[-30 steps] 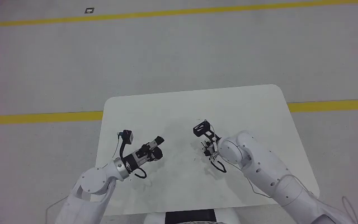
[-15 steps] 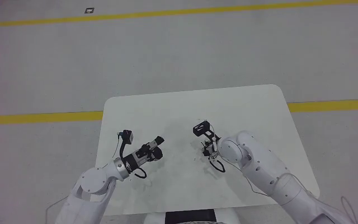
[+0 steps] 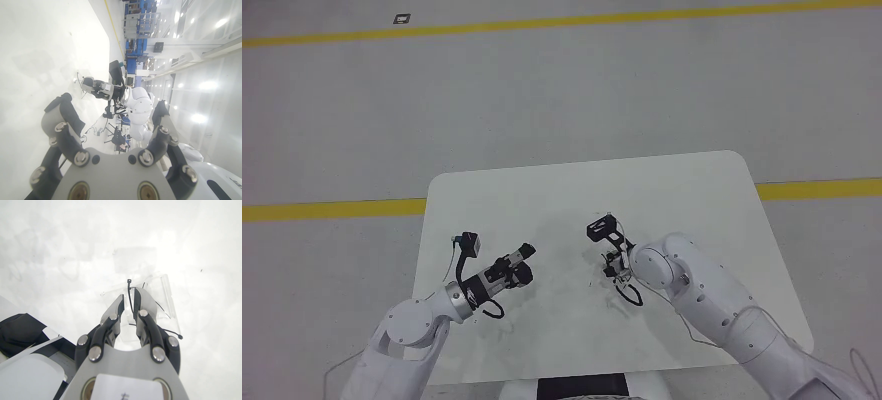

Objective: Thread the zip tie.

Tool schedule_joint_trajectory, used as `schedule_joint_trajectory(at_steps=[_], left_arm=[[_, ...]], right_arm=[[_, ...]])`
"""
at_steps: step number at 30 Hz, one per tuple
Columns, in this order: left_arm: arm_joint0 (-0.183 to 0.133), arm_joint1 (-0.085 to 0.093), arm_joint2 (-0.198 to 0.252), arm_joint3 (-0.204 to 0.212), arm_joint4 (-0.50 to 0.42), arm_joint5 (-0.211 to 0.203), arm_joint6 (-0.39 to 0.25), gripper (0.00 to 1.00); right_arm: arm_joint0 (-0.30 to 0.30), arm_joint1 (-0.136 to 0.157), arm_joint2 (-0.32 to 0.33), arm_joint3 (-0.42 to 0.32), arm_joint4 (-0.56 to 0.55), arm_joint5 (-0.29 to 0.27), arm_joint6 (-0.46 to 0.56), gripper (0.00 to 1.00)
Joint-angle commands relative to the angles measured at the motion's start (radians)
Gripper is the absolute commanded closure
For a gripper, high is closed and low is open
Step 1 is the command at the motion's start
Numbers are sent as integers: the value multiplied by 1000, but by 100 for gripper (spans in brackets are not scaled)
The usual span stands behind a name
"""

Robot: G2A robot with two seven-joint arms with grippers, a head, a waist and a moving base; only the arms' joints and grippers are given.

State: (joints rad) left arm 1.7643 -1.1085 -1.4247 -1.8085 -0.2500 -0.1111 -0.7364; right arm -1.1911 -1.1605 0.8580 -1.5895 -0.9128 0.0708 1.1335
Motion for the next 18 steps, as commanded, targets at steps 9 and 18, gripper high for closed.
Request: schedule_joint_trajectory(at_steps=[9, 18], left_arm=[[0, 0, 0, 0, 0, 0, 0, 0], [0, 0, 0, 0, 0, 0, 0, 0]], right_arm=[[-7, 2, 19, -26, -9, 12, 14, 100], [-57, 19, 101, -130, 19, 28, 31, 100]])
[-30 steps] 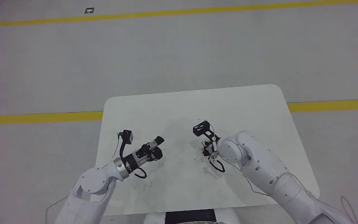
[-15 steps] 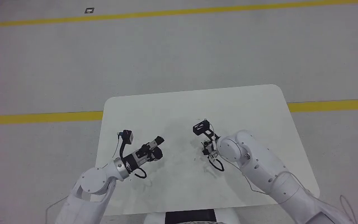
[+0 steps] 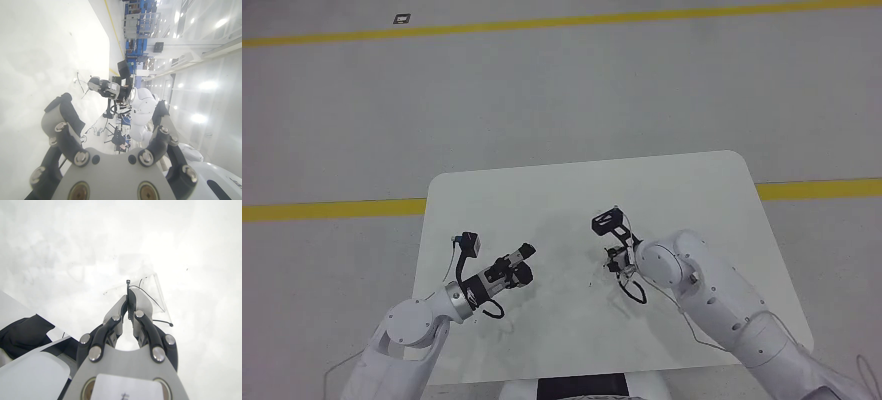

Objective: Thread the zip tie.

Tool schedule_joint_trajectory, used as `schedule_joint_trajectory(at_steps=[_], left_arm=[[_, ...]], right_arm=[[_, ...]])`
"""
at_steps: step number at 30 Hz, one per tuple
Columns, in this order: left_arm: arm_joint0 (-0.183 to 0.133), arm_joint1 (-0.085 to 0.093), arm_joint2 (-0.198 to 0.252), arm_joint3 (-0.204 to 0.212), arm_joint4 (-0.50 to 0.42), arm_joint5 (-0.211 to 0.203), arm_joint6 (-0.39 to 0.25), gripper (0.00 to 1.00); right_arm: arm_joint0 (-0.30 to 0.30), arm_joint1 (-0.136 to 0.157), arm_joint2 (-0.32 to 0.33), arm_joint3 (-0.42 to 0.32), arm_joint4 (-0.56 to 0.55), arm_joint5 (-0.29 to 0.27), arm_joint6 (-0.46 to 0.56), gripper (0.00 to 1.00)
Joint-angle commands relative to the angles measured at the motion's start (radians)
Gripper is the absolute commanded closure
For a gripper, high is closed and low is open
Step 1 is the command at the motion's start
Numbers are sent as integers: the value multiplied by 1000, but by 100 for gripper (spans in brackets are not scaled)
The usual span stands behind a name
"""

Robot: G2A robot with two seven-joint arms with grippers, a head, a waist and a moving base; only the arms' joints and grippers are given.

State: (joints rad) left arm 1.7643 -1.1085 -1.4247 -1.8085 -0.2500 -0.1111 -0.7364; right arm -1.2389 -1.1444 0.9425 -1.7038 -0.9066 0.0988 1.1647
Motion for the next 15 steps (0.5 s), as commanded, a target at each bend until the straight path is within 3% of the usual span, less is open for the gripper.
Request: schedule_joint_trajectory(at_steps=[1, 8, 15], left_arm=[[0, 0, 0, 0, 0, 0, 0, 0], [0, 0, 0, 0, 0, 0, 0, 0], [0, 0, 0, 0, 0, 0, 0, 0]], right_arm=[[-17, 5, 29, -27, 26, 0, -3, 100], [-80, 14, 126, -112, 167, 18, -57, 100], [-83, 15, 131, -115, 175, 19, -61, 100]])
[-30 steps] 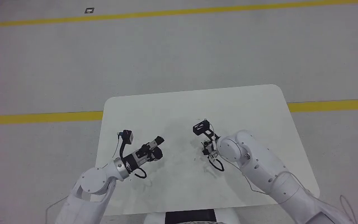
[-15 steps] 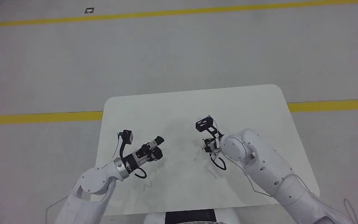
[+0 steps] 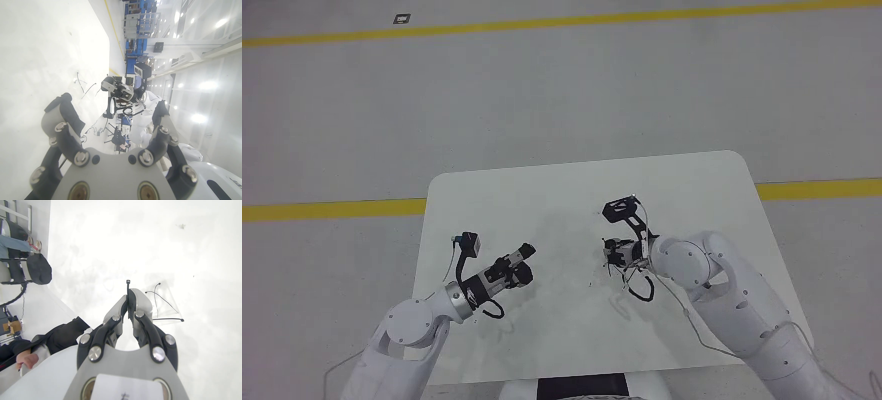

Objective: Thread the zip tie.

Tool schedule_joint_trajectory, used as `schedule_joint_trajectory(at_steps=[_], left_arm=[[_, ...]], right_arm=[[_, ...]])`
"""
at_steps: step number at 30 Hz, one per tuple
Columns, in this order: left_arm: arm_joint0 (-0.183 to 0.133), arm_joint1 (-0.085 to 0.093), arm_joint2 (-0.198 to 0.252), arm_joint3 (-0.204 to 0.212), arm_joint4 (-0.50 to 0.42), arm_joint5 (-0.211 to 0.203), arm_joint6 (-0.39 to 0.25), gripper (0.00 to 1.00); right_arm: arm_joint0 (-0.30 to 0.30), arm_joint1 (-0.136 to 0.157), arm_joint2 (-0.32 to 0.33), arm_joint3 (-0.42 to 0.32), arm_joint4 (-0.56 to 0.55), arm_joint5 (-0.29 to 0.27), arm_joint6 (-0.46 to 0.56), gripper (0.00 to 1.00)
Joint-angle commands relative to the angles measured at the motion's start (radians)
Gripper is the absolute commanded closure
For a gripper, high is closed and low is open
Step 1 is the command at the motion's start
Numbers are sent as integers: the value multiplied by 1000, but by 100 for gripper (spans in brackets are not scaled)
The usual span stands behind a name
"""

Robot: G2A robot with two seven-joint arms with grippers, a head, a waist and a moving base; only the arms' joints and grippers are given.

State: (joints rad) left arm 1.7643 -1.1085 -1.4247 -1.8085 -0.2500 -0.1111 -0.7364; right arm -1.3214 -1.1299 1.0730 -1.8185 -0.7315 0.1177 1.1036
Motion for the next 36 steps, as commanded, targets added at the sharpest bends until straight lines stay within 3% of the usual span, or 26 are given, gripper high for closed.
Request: schedule_joint_trajectory(at_steps=[1, 5, 8, 11, 18, 20, 22, 32, 36], left_arm=[[0, 0, 0, 0, 0, 0, 0, 0], [0, 0, 0, 0, 0, 0, 0, 0], [-3, 0, 5, -5, 13, -9, 0, 0], [-9, 5, 31, -5, 132, -89, -12, 0], [-14, 11, 62, 8, 369, -229, 75, 0], [-18, 12, 82, -14, 401, -229, 96, 0], [-20, 13, 84, -19, 416, -229, 103, 0], [-20, 13, 84, -19, 416, -229, 103, 0], [-41, 10, 132, -14, 443, -229, 135, 0]], right_arm=[[0, 0, 0, 0, 0, 0, 0, 100], [-4, 0, 0, 3, 5, -1, -13, 100], [-9, -4, 7, 13, 56, 29, -45, 100], [7, -9, 13, 27, 118, 73, -45, 100], [53, -25, 11, 63, 250, 186, -63, 100], [59, -32, 14, 75, 328, 219, -80, 100], [60, -37, 21, 85, 392, 205, -101, 100], [52, -38, 16, 91, 396, 203, -124, 100], [51, -44, 17, 121, 463, 222, -153, 100]])
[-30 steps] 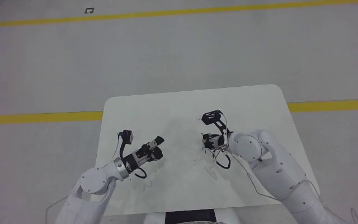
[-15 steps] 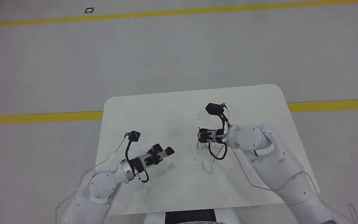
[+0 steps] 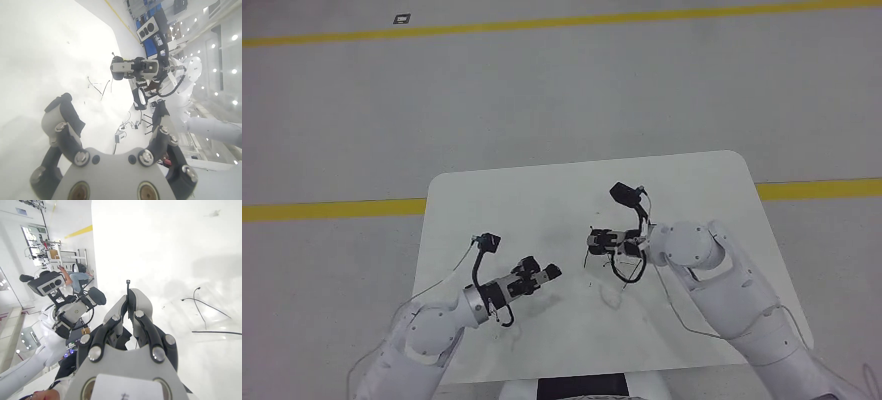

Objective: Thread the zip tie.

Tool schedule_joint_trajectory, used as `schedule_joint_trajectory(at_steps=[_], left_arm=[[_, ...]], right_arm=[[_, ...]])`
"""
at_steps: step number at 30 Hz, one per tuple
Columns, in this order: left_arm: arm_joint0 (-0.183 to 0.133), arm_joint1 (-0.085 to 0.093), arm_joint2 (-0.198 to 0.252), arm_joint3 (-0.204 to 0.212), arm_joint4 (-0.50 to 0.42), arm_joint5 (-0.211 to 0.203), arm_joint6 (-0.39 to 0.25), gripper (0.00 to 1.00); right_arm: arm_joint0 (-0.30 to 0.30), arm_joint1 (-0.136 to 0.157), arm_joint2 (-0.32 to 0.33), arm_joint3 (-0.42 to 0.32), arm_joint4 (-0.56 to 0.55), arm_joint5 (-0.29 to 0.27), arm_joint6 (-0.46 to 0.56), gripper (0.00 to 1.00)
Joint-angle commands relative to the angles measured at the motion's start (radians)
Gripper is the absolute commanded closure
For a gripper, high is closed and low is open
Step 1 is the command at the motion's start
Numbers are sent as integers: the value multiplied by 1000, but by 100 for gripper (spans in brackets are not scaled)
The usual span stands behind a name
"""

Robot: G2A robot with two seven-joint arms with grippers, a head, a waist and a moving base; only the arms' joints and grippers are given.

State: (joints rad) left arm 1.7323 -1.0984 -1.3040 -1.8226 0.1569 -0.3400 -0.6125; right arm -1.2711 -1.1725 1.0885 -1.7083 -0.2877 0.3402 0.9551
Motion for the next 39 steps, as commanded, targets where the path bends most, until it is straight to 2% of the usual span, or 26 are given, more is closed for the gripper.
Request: schedule_joint_trajectory(at_steps=[1, 5, 7, 10, 20, 23, 27, 31, 37, 39], left_arm=[[-15, 0, 26, -4, 75, 0, 36, 0], [-28, 3, 75, -7, 140, 0, 125, 0], [-32, 5, 101, 1, 148, 0, 180, 0], [-45, 10, 130, 12, 161, 0, 226, 0], [-45, 10, 130, 12, 161, 0, 226, 0], [-46, 6, 151, 22, 141, 0, 250, 0], [-64, 4, 188, 32, 244, 0, 326, 0], [-83, 6, 232, 56, 388, 0, 417, 0], [-106, 10, 282, 102, 502, 0, 562, 0], [-108, 10, 288, 106, 510, 0, 575, 0]], right_arm=[[3, -5, 4, 28, 47, 0, -10, 100], [7, -16, 15, 85, 135, 0, -38, 100], [9, -22, 19, 109, 181, 0, -54, 100], [10, -29, 16, 128, 236, 0, -63, 100], [9, -29, 15, 131, 240, -1, -69, 100], [-2, -33, 11, 136, 273, 0, -105, 100], [-7, -39, 6, 165, 333, 0, -143, 100], [-3, -42, 1, 204, 384, 0, -174, 100], [1, -42, 0, 228, 467, 0, -205, 100], [3, -40, -1, 225, 484, 0, -206, 100]])
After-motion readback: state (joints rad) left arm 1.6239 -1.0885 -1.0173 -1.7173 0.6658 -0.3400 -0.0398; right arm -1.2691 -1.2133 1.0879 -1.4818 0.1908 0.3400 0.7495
